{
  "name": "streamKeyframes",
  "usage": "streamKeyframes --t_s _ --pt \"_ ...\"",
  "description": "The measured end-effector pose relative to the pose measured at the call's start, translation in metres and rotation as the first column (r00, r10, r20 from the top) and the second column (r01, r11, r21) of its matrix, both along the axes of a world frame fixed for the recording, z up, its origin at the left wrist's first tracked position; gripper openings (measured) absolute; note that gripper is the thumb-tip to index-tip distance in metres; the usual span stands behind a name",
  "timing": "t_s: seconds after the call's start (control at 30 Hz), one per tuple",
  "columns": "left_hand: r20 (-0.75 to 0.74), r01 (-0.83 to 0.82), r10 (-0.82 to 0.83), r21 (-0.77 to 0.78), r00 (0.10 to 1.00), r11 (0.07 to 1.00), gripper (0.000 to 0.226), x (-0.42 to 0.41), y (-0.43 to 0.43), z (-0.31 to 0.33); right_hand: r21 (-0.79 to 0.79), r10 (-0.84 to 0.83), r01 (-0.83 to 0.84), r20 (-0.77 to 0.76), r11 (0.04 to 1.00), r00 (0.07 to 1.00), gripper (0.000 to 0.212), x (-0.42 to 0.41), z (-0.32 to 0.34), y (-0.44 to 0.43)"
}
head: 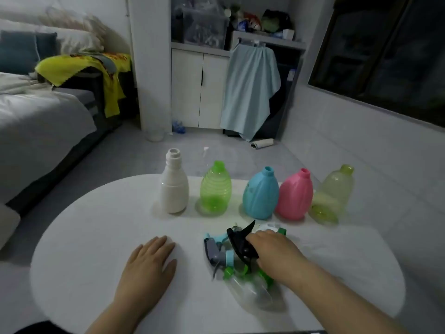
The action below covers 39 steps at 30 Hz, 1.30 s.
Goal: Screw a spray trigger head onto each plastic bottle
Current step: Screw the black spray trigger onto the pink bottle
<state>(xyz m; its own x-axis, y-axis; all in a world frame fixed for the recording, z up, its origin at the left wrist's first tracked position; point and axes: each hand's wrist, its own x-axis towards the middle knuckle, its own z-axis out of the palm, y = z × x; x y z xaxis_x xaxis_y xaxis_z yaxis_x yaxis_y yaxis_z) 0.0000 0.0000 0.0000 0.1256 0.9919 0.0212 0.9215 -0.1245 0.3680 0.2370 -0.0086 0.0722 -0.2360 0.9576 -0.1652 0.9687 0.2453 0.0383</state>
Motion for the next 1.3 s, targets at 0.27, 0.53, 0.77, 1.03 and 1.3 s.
streamKeyframes --t_s 0.27,0.53,0.77,1.03,1.3 --pt "0.043 0.005 -0.010 0.100 0.999 0.995 0.045 -0.002 0.004 -0.007 0.093 -0.033 0.030 0.024 0.995 0.999 0.035 -0.007 -0.007 0.010" --pt "0.043 0.006 -0.011 0.116 0.999 0.993 0.045 0.000 0.000 -0.001 0.011 -0.100 0.103 -0.156 0.995 0.983 0.029 0.002 -0.003 0.006" --pt "0.026 0.032 -0.034 0.093 0.999 0.995 0.044 0.001 -0.002 0.004 0.099 -0.124 0.236 -0.625 0.967 0.771 0.030 0.040 0.036 -0.004" --pt "0.341 -0.015 -0.025 0.115 0.940 0.993 0.015 0.020 0.001 0.033 0.149 0.017 0.512 -0.967 0.846 0.254 0.027 0.104 0.088 -0.003" --pt "0.532 0.305 -0.459 0.356 0.711 0.884 0.026 0.131 0.037 0.116 0.186 0.315 0.576 -0.940 0.796 -0.132 0.015 0.142 0.120 0.016"
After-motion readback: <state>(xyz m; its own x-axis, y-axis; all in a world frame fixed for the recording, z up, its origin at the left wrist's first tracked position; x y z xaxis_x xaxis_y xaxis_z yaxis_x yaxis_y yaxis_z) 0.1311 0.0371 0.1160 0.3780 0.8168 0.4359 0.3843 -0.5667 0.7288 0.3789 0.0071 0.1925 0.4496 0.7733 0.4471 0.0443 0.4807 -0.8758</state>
